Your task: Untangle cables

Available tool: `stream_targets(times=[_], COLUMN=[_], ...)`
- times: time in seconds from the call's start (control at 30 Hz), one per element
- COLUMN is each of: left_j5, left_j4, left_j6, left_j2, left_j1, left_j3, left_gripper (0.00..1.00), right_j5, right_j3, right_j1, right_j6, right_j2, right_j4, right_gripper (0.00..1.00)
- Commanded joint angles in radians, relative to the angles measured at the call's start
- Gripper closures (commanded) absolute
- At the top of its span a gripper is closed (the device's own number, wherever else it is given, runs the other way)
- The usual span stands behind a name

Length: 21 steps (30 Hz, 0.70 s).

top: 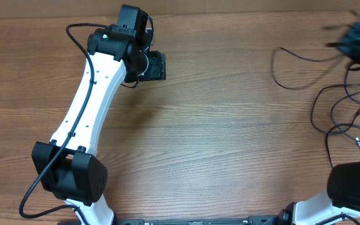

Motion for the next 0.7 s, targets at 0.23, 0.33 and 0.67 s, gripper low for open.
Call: stream_targets(times=[0.23,0.33,0.67], left_j5=[-0.015,-0.048,-0.186], left_j4=[0.002,0.000,-0.001], left_j6=[-0.002,-0.002,0.002], left_j2=[-0.002,-0.002,-0.003], left_j1=[-0.007,-0.007,0.010], left_j3=[0.006,0.006,0.007], left_gripper=[0.31,0.31,0.30], right_j5=[-0.135,-0.414,-0.618], right_j3=[0.009,0.009,0.009], right_j1=[-0.259,-0.259,0.079], right_j6=[0.018,-0.031,-0.289], right_j2=[-0.001,-0.001,0.004], right_j4=[-0.011,-0.013,-0.118], right_gripper=[0.47,0.20,0.03])
